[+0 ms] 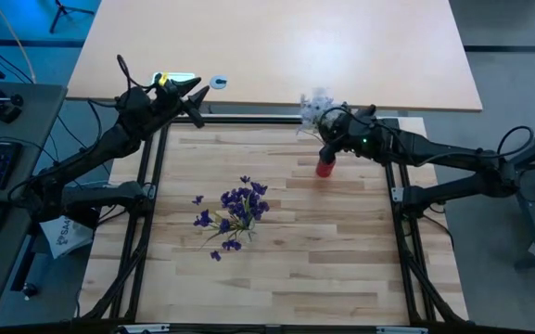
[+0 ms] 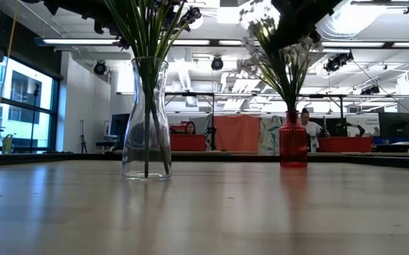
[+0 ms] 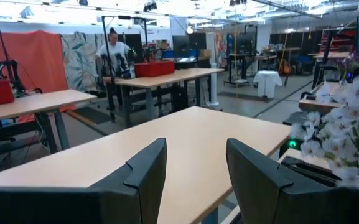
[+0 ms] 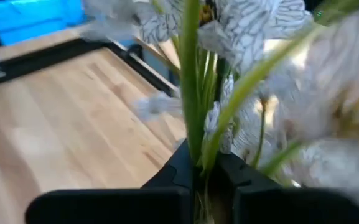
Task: Sort flowers into vase by color
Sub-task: Put the white flowers into the red vase
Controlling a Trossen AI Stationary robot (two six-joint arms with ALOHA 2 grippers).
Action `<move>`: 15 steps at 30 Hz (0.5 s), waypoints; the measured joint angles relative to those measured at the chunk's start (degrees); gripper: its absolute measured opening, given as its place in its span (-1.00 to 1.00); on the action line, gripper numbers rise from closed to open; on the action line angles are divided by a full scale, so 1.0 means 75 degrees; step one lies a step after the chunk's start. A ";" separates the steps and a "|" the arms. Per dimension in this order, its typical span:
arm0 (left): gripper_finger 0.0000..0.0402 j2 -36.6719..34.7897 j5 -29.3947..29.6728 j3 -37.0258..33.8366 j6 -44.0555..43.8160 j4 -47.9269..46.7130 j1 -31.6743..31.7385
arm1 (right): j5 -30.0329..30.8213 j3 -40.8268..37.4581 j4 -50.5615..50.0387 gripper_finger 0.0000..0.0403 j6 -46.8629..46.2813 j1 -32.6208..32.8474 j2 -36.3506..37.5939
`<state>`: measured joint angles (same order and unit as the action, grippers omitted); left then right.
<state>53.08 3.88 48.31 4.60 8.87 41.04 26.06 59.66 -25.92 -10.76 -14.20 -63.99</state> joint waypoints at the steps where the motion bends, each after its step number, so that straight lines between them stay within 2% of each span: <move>1: -0.22 0.0000 -0.0002 0.0000 0.0000 0.0031 0.0000 | 0.0169 0.0000 -0.0128 -0.90 -0.0157 0.0000 0.0000; 4: -0.22 0.0000 -0.0003 0.0000 0.0000 0.0035 0.0000 | 0.0457 -0.0117 -0.0393 -0.93 -0.0507 -0.0002 0.0000; 15: -0.22 0.0000 -0.0001 0.0000 0.0010 0.0019 0.0000 | 0.0496 -0.0919 -0.0322 -0.98 -0.1362 0.0000 0.0000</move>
<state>53.08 3.87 48.31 4.67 9.01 41.04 29.78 52.76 -28.34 -20.97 -14.20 -63.99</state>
